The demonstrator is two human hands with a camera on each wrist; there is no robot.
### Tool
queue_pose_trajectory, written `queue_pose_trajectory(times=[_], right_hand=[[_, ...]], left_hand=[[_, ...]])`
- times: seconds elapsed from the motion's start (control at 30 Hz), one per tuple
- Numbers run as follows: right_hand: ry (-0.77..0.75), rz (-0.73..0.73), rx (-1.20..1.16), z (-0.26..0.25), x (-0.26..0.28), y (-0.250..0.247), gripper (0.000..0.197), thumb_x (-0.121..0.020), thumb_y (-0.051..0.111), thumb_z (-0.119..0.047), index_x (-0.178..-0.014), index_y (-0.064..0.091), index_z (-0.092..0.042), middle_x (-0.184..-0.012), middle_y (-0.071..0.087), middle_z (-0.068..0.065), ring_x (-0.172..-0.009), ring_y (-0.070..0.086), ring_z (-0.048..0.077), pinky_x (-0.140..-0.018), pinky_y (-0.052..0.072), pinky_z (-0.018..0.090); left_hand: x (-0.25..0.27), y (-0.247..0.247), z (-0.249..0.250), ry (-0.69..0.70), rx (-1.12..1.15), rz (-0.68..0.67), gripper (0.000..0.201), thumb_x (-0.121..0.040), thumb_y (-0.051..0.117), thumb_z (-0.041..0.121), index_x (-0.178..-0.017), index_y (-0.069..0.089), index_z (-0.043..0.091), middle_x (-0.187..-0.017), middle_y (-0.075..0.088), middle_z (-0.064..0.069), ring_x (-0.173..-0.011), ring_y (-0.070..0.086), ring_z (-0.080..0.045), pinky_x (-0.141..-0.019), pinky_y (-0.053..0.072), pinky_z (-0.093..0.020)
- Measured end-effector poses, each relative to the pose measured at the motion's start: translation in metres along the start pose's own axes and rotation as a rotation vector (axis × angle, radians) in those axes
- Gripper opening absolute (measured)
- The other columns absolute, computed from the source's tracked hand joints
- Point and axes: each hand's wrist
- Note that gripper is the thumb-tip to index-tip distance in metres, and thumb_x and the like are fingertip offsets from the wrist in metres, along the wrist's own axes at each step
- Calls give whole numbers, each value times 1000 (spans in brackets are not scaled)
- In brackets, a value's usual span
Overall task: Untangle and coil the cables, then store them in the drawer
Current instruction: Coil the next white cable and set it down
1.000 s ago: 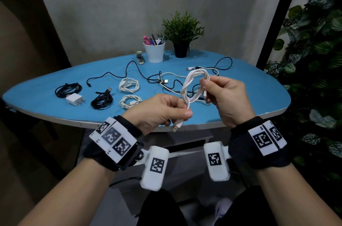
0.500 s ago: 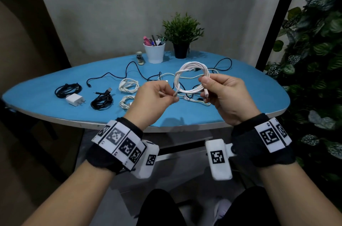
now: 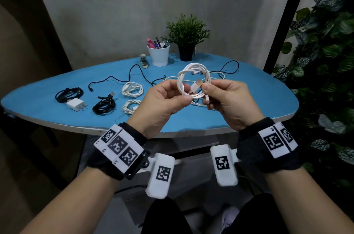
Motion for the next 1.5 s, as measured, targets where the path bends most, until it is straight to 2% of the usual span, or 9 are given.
queue_pose_trajectory(times=[0.1, 0.23, 0.37, 0.47, 0.53, 0.63, 0.83, 1.23, 1.5], right_hand=[[-5, 9, -9, 1, -1, 1, 10, -85, 62, -4, -89, 67, 4, -67, 62, 13, -49, 53, 12, -45, 43, 19], [16, -43, -38, 4, 1, 3, 9, -87, 58, -2, -85, 67, -3, -65, 65, 8, -54, 58, 14, -51, 49, 21], [38, -134, -18, 5, 3, 3, 17, -90, 52, 2, -89, 67, -5, -66, 66, 6, -55, 60, 15, -58, 54, 22], [17, -166, 17, 5, 5, 5, 19, -88, 54, 4, -89, 69, -7, -66, 67, 6, -56, 59, 15, -59, 53, 22], [-10, -135, 41, 6, 5, 6, 16, -85, 59, 6, -83, 69, -6, -63, 67, 5, -55, 58, 14, -56, 51, 21], [-38, -102, 88, 5, 4, 5, 13, -81, 63, 7, -75, 67, -4, -58, 64, 4, -50, 55, 13, -51, 49, 21], [-84, -184, 237, 2, 5, 1, 16, -86, 59, 5, -76, 58, -8, -65, 59, 7, -52, 54, 7, -52, 44, 20], [-69, -238, 285, -2, 7, -2, 14, -90, 52, 6, -84, 53, -7, -71, 56, 10, -55, 55, 6, -56, 45, 20], [-96, -220, 279, -7, 10, 4, 19, -86, 49, 11, -87, 53, -8, -69, 55, 2, -60, 52, 7, -61, 46, 20]], left_hand=[[-1, 1, 0, 30, -98, -2, 15, -87, 60, 1, -96, 59, 13, -86, 70, 0, -78, 67, -14, -71, 54, -23], [0, 3, 3, 26, -162, 41, 6, -88, 59, 4, -89, 64, 8, -79, 68, -6, -66, 64, -10, -61, 50, -16], [-1, -2, 3, -88, -123, 7, 5, -85, 62, 3, -82, 59, 5, -73, 69, -5, -63, 65, -12, -58, 51, -16], [-1, -6, 5, -168, -122, -47, 14, -83, 63, 0, -96, 58, -3, -84, 67, -13, -65, 66, -16, -59, 51, -17], [0, -7, 7, -203, -134, -65, 7, -82, 64, -2, -83, 57, 1, -82, 66, -12, -64, 67, -17, -59, 52, -18], [2, -5, 6, -208, -177, -79, 17, -81, 65, -1, -71, 56, 8, -75, 65, -12, -63, 66, -17, -58, 51, -20], [1, -1, 4, -217, -121, -62, 18, -84, 62, 0, -71, 52, 8, -73, 61, -9, -58, 61, -12, -53, 47, -18], [2, 5, 4, -236, -10, -26, 22, -88, 57, 0, -70, 51, 13, -65, 59, -3, -56, 55, -9, -51, 45, -17], [1, 6, 2, -249, 121, -19, 19, -88, 54, 0, -72, 51, 10, -69, 57, -8, -57, 54, -11, -51, 45, -17]])
Point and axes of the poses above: each hand's wrist, its own x-axis away from the middle knuckle, its own y-axis out of the palm, z = x × y
